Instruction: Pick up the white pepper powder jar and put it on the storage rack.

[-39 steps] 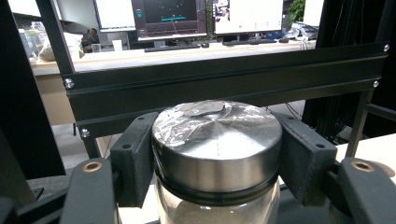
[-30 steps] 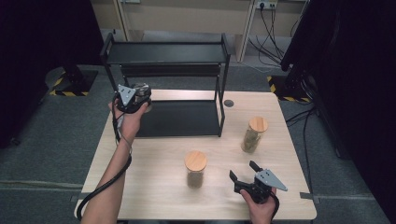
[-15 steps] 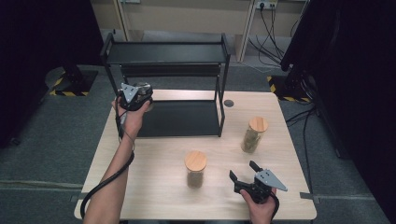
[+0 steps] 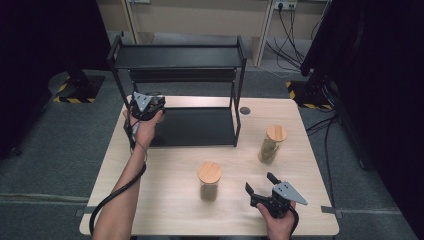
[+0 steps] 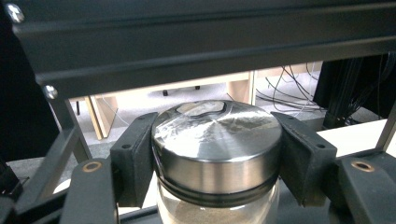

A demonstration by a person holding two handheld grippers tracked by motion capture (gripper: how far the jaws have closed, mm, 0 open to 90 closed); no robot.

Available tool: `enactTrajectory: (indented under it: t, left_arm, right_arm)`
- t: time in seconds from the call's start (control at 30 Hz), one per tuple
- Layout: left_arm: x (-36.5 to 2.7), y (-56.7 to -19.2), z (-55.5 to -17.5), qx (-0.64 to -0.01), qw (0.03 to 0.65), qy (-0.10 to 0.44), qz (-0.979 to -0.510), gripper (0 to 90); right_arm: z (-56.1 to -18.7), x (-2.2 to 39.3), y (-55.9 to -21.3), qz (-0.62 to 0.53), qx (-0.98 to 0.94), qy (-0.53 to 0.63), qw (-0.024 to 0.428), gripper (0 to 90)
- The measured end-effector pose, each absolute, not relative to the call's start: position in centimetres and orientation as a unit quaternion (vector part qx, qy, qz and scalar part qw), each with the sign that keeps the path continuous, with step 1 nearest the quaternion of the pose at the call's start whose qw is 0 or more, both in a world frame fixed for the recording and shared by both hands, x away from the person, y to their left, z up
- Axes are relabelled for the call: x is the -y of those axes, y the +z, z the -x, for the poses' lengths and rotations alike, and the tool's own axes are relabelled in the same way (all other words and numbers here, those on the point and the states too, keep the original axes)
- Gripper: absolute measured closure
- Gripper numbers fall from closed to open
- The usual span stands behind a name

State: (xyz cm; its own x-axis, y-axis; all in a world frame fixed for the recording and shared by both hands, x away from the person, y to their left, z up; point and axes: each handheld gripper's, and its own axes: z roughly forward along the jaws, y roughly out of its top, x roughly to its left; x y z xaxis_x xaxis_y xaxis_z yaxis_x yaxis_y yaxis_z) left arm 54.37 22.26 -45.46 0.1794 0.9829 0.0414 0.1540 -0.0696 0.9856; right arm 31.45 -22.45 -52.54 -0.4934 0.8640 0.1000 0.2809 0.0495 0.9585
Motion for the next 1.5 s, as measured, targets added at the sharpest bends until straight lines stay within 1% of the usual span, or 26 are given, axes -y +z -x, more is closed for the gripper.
enactTrajectory:
  t: [0.4, 0.7, 1.03, 1.37, 1.47, 1.5]
  left_arm:
    - [-22.3, -47.8, -54.5, -0.491, 0.476, 0.414, -0.601, 35.0]
    - [-22.1, -48.2, -54.6, -0.490, 0.480, 0.409, -0.601, 35.0]
    - [-21.9, -49.6, -54.6, -0.496, 0.477, 0.402, -0.604, 34.9]
    - [-21.9, -49.7, -54.5, -0.497, 0.475, 0.397, -0.608, 34.3]
    - [-21.9, -50.0, -54.4, -0.503, 0.477, 0.389, -0.606, 29.3]
    - [-21.9, -50.1, -54.4, -0.509, 0.479, 0.387, -0.602, 25.4]
  right_arm:
    - [-31.4, 22.4, -52.5, -0.425, -0.673, 0.542, 0.269, 6.7]
    - [-31.4, 22.4, -52.5, -0.425, -0.673, 0.542, 0.268, 6.7]
    - [-31.4, 22.4, -52.5, -0.425, -0.673, 0.543, 0.267, 6.7]
    - [-31.4, 22.3, -52.5, -0.424, -0.675, 0.542, 0.267, 6.7]
    - [-31.4, 22.3, -52.5, -0.424, -0.675, 0.542, 0.267, 6.7]
    - [-31.4, 22.3, -52.5, -0.424, -0.675, 0.542, 0.267, 6.7]
